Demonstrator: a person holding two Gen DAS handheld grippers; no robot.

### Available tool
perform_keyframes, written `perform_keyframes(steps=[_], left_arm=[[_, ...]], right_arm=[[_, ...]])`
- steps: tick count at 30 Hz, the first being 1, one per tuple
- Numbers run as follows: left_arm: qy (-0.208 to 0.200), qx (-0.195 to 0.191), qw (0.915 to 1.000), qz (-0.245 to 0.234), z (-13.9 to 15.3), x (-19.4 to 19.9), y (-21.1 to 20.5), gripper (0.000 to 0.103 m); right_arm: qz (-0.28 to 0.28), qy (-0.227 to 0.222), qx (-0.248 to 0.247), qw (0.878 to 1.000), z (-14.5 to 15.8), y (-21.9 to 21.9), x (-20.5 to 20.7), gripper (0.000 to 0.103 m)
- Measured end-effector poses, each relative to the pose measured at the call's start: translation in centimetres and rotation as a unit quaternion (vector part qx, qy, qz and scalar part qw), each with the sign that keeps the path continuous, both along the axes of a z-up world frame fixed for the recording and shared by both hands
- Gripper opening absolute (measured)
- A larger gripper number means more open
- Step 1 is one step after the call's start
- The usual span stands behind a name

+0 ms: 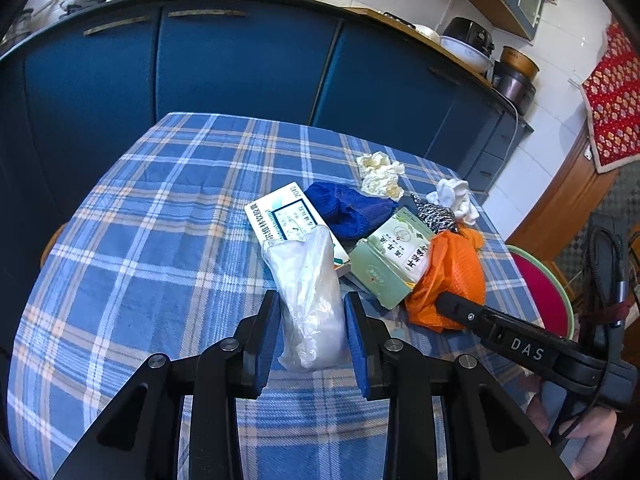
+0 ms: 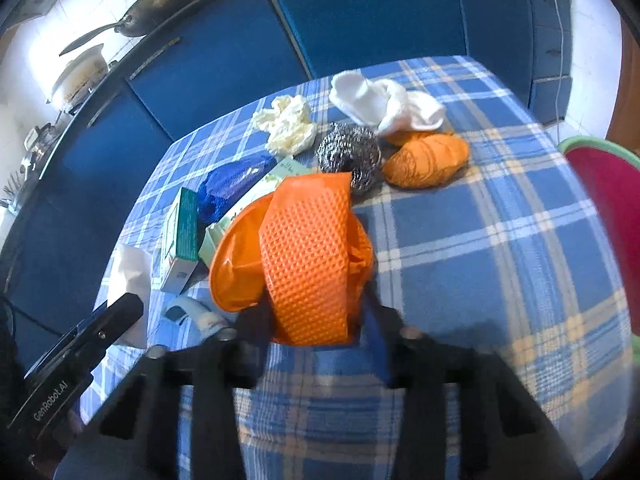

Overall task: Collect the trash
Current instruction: 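Grasp the white plastic bag with left tool while right tool grasps the orange mesh bag, then carry both bags over the red bucket and open both tools to drop them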

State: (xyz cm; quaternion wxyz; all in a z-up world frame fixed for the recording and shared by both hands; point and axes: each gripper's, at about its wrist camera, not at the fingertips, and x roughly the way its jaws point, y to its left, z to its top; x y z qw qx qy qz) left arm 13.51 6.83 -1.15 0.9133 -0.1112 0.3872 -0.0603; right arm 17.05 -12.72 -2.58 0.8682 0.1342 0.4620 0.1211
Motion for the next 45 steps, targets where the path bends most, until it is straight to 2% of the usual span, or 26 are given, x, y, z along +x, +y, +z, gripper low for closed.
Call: perform_keyframes(steps=[3, 5, 9, 24, 37, 45], left_arm=[[-0.004, -0.001, 1.0000, -0.004, 0.3, -0.2, -0.3, 0.033], [-0.007, -0.001, 0.9999, -0.008, 0.6, -0.4, -0.6, 0.033], [-0.013, 0.001, 0.9998, -0.017, 1.3, -0.8, -1.4, 0.033], [-0.026, -0.007, 0.9960, -0.085, 3.5, -1.0, -7.1, 0.033], [-0.044, -0.008, 0.9842, -0.171, 5.5, 0.5, -15.1, 0.033], [-0.037, -0.012, 0.9762, -0.214, 5.2, 1.9, -19.8, 0.033]], right_arm=[[0.004, -0.010, 0.000, 1.000, 0.3, -0.2, -0.8, 0.023], [0.003, -0.020, -0.002, 1.000, 0.7, -0.6, -1.4, 0.019], [-0.006, -0.035, 0.005, 0.999, 1.6, -1.8, -2.7, 0.016], [-0.059, -0.081, 0.000, 0.995, 5.1, -7.8, -7.1, 0.016], [-0.147, -0.108, 0.000, 0.983, 6.4, -15.1, -9.5, 0.016], [-0.195, -0.108, 0.003, 0.975, 6.1, -19.4, -10.1, 0.016]])
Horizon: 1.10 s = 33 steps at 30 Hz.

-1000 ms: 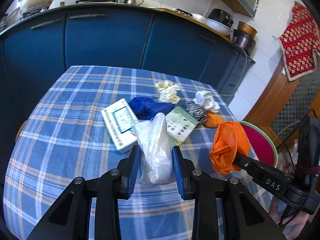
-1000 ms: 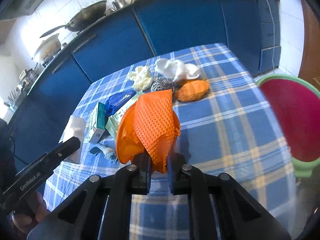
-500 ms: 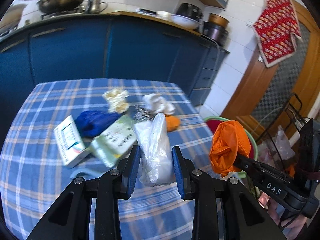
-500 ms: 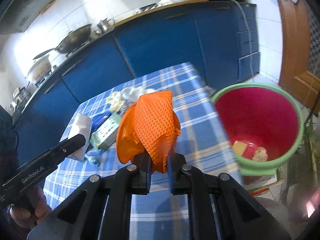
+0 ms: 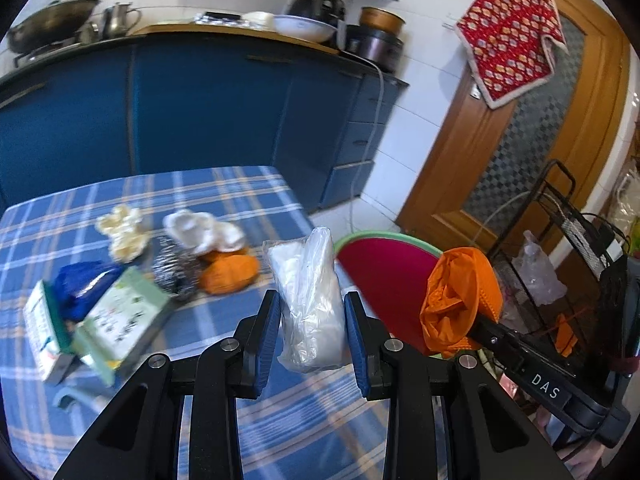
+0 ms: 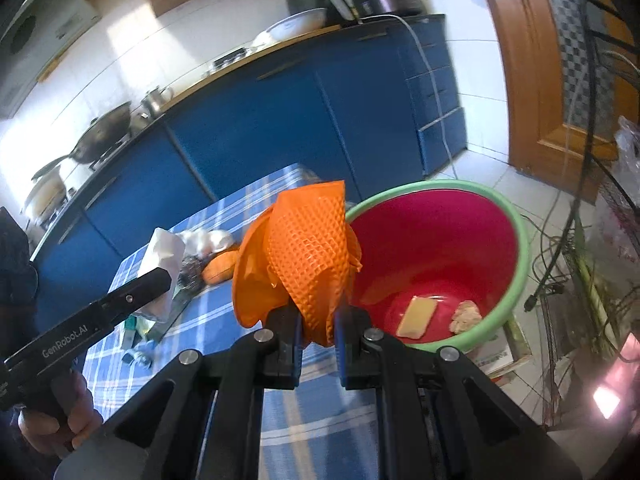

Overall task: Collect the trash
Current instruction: 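Carry both bags over the red bucket and open both tools to drop them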

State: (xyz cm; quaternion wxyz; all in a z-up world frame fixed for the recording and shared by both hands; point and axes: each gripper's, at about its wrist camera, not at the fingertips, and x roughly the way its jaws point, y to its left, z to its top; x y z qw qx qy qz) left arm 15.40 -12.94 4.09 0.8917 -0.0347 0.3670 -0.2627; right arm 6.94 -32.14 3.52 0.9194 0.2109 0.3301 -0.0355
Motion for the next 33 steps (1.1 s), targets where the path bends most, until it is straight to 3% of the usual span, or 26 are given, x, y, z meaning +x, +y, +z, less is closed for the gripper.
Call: perform_keyframes(steps=[20, 29, 33], left_arm=[[0.030, 0.036, 0.9950, -0.088, -3.7, 4.2, -12.0, 0.033], [0.047, 0.055, 0.9929, -0.094, -5.6, 5.1, -13.8, 0.034], [0.048, 0.055, 0.9938, -0.084, -5.7, 5.3, -13.8, 0.055]], right_arm=[[-0.052, 0.036, 0.019, 0.998, -4.0, -6.7, 0.8, 0.017], [-0.058, 0.051, 0.032, 0.997, -5.8, -8.1, 1.5, 0.019], [-0.057, 0.052, 0.039, 0.996, -6.1, -8.2, 1.7, 0.021]])
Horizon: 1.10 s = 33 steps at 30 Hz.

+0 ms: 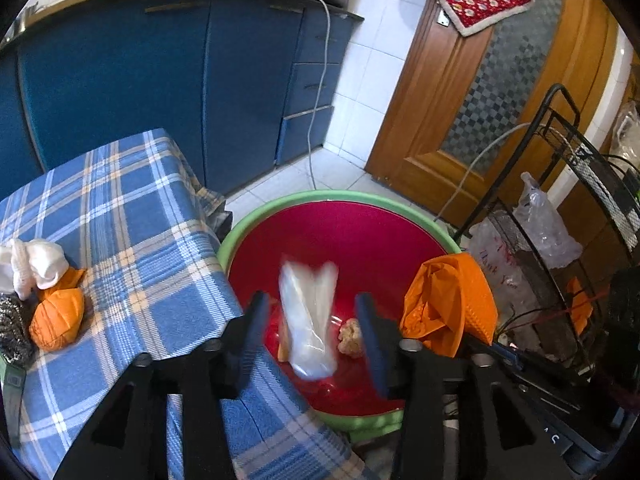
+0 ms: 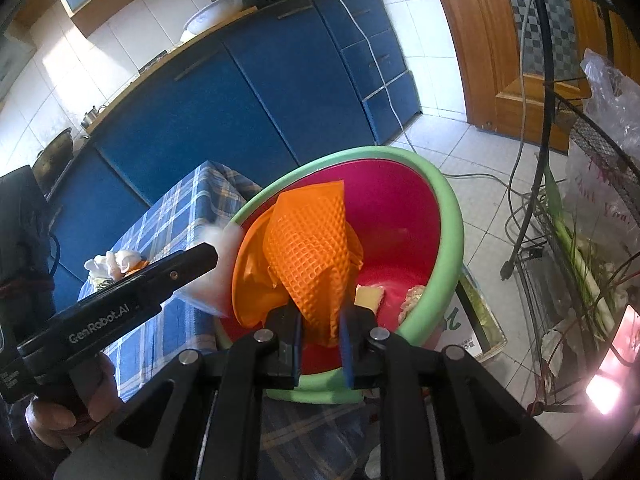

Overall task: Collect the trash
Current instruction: 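Carry both bags over the red bucket and open both tools to drop them, then move both tools back over the table toward the medicine box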

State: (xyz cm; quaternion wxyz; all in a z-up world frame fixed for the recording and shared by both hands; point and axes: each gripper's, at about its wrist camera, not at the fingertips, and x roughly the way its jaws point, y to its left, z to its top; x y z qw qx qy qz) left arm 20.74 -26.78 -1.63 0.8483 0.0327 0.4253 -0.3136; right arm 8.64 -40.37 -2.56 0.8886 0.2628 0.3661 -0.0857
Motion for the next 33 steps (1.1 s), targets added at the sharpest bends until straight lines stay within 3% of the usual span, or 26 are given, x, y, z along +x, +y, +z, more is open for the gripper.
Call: perform_keyframes(steps=[4, 9, 33], left_arm=[[-0.003, -0.001, 1.0000, 0.007, 0.2, 0.2, 0.2, 0.055], [-0.008, -0.003, 0.9999, 0.015, 0.7, 0.2, 0.8, 0.055], [-0.024, -0.023, 0.9973, 0.066, 4.9, -2.4, 7.8, 0.055]], right_arm=[[0.000, -0.003, 0.002, 1.000, 0.0, -0.1, 0.0, 0.026], [0.004, -0.012, -0.003, 1.000, 0.5, 0.3, 0.0, 0.043], [0.005, -0.034, -0.016, 0.999, 3.1, 2.9, -1.6, 0.052]])
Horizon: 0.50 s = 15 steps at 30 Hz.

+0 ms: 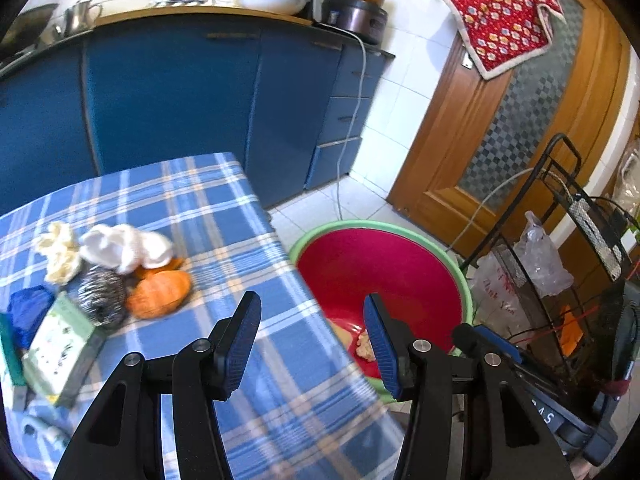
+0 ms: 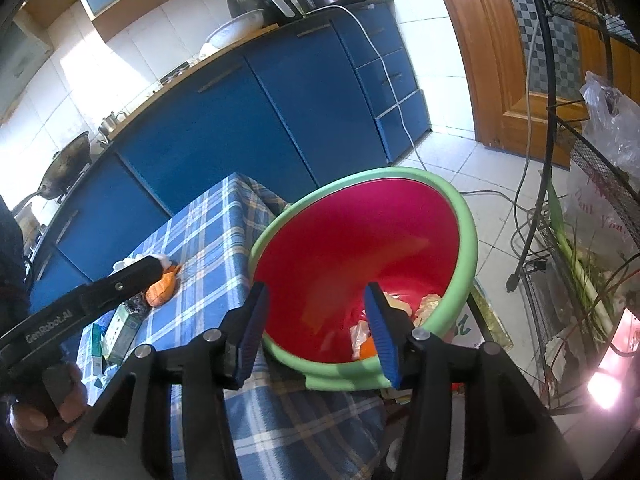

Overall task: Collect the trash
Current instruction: 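Move both tools back over the table toward the medicine box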

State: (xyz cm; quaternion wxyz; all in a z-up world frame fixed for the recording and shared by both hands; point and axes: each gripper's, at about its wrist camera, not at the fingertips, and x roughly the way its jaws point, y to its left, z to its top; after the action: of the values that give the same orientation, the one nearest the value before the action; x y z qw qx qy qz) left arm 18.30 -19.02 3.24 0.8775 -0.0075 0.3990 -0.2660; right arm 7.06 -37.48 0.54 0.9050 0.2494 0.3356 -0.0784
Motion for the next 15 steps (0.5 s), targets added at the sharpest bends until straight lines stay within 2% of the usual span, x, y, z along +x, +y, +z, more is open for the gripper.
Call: perform_keyframes(steps=[15], left_arm=[[-0.004, 0.026, 0.9954, 0.093, 2.1, -0.7, 9.4, 0.056]], right_arm=[[0.031, 0.009, -0.012, 0.999, 1.0, 2.6, 0.3, 0.055]])
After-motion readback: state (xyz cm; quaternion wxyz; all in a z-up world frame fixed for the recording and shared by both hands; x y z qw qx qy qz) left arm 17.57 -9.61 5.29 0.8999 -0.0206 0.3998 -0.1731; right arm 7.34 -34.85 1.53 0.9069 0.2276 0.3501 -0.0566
